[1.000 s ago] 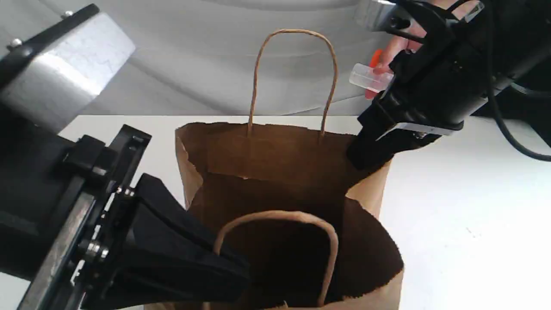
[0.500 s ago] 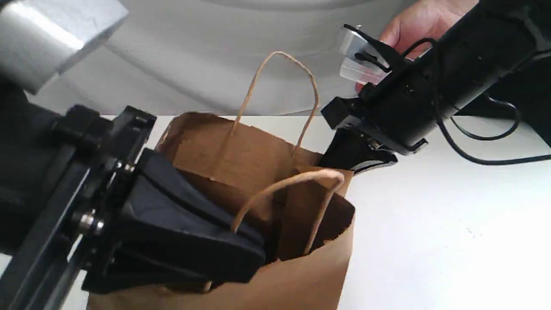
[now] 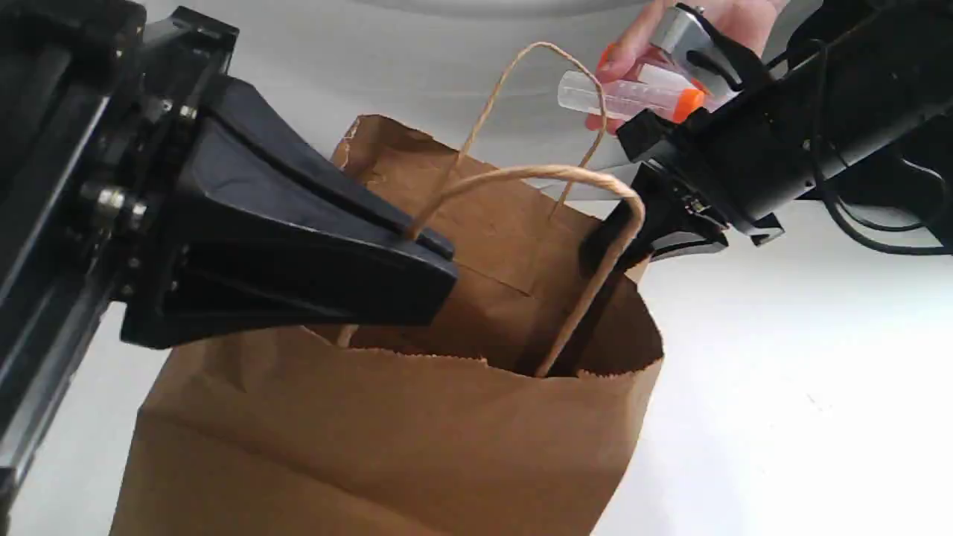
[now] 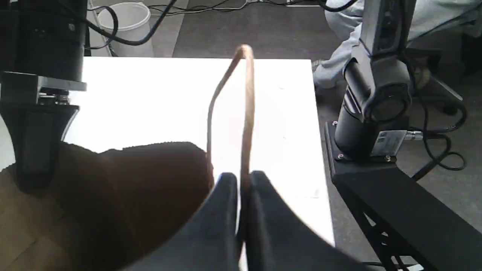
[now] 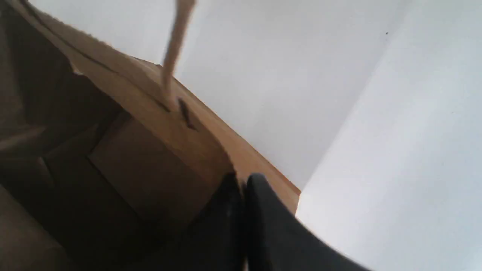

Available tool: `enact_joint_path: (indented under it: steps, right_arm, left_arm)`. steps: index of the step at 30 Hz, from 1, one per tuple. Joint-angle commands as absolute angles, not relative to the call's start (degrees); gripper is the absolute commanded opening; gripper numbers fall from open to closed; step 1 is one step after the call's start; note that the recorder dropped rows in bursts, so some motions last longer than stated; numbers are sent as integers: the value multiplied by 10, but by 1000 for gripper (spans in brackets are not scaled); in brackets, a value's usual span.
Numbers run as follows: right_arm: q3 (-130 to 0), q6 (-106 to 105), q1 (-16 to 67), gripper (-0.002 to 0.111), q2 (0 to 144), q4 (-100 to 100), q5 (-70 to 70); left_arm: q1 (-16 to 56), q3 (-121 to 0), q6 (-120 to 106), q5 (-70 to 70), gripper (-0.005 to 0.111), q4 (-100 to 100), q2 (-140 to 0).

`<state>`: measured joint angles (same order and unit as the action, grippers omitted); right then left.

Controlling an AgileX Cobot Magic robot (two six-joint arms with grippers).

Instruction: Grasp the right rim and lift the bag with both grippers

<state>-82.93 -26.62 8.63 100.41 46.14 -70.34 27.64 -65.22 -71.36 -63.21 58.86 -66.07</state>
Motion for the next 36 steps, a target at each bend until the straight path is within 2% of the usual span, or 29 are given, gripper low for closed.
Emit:
enact_joint_path:
  steps: [1, 9, 17, 36]
  right_arm:
    - [-828, -259, 85, 0, 1011, 469, -700]
    - [-828, -251, 85, 0, 1047, 477, -700]
    - [-828, -253, 41, 0, 1054, 517, -700]
    - [-828, -269, 40, 0, 1054, 522, -700]
  left_arm:
    - [280, -656, -706, -622, 0, 592, -661]
    - [280, -656, -699, -611, 0, 592, -661]
    - [280, -656, -690, -585, 0, 572, -661]
    - [280, -656, -688, -570, 0, 572, -661]
